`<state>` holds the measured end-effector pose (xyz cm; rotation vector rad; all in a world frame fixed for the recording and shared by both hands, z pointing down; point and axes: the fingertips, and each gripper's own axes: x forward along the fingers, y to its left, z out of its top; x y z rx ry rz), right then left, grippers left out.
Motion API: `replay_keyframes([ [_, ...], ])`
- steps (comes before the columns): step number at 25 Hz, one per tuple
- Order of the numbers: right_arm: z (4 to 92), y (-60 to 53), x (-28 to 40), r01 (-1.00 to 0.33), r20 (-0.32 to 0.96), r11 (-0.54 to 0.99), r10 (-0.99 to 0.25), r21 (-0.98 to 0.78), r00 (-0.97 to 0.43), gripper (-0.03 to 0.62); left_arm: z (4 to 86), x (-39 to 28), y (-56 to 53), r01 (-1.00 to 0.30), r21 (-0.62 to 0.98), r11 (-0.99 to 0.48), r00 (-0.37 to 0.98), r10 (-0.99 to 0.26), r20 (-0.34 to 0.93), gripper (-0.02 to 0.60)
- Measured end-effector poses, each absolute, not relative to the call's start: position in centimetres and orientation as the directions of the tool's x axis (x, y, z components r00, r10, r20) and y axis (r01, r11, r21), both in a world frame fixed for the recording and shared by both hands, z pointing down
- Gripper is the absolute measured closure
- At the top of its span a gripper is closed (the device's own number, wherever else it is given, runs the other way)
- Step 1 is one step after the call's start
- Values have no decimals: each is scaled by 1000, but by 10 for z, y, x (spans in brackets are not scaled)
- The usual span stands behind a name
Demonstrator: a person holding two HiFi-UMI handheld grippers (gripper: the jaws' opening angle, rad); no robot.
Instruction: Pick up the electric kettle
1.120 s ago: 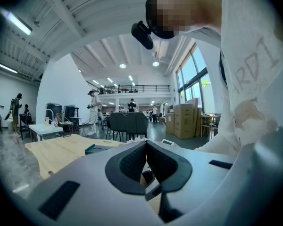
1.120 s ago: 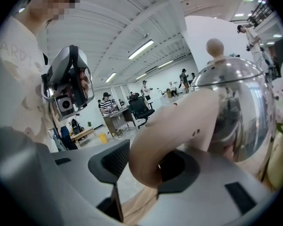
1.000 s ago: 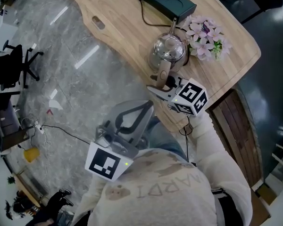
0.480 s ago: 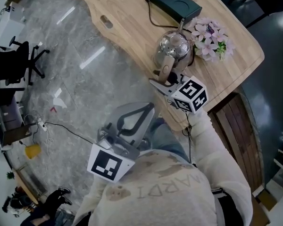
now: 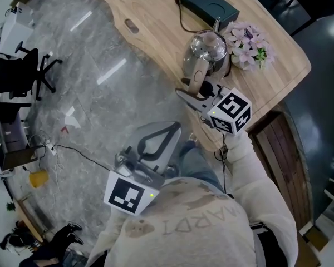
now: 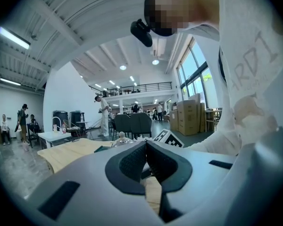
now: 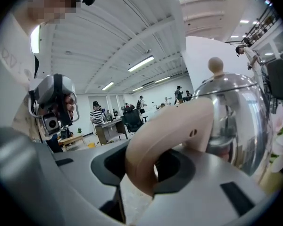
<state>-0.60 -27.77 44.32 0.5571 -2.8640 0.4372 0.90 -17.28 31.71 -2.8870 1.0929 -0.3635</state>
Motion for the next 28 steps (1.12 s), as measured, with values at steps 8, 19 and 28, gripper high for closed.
replay_keyframes([
  [8,394,-230,-7,-400,195,895,-365,-196,-911,464,300,3,-132,-627,-146,-765,746,-644,171,568],
  [19,351,-110,-11,-453,186,883,-428,-124,-884,465,291,-11,-39,-564,-177,-807,806,-584,96,568],
  [28,320,22,-31,-519,150,852,-505,-72,-850,465,279,-42,78,-532,-209,-820,834,-551,38,568],
])
